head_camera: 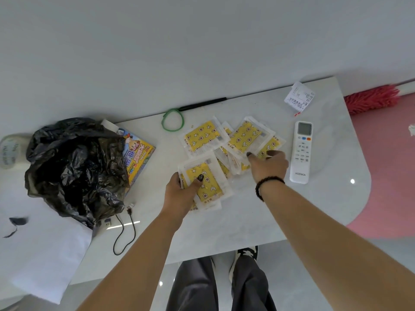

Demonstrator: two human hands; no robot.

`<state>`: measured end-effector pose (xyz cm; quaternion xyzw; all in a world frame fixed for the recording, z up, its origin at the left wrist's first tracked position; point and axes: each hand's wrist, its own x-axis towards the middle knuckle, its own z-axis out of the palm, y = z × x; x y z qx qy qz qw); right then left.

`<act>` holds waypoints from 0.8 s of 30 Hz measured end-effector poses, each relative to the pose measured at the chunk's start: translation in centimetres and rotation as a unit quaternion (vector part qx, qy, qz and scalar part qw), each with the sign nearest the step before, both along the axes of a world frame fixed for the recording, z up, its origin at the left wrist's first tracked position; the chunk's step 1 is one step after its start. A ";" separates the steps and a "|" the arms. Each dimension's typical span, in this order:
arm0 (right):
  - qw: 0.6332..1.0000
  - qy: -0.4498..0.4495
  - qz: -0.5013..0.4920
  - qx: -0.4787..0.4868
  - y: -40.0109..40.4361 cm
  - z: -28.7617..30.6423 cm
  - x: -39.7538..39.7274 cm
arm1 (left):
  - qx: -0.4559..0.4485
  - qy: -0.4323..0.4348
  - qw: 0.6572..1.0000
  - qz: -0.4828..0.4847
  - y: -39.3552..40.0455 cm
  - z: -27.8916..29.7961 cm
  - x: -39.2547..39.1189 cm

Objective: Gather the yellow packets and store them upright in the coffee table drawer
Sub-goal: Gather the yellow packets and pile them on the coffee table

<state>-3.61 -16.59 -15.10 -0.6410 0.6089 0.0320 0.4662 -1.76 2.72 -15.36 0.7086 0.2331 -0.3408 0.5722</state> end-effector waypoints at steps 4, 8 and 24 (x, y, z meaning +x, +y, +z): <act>0.987 0.162 -0.010 0.021 -2.1 0.1 3.2 | -0.004 0.005 1.000 -0.001 0.1 0.1 0.2; 0.983 0.181 -0.018 0.028 -2.6 -0.4 4.9 | -0.018 0.034 0.999 0.017 -0.2 -0.1 -0.1; 0.993 0.020 0.111 0.017 -2.1 0.3 -0.4 | -0.049 0.096 0.990 0.092 -1.9 2.3 -0.5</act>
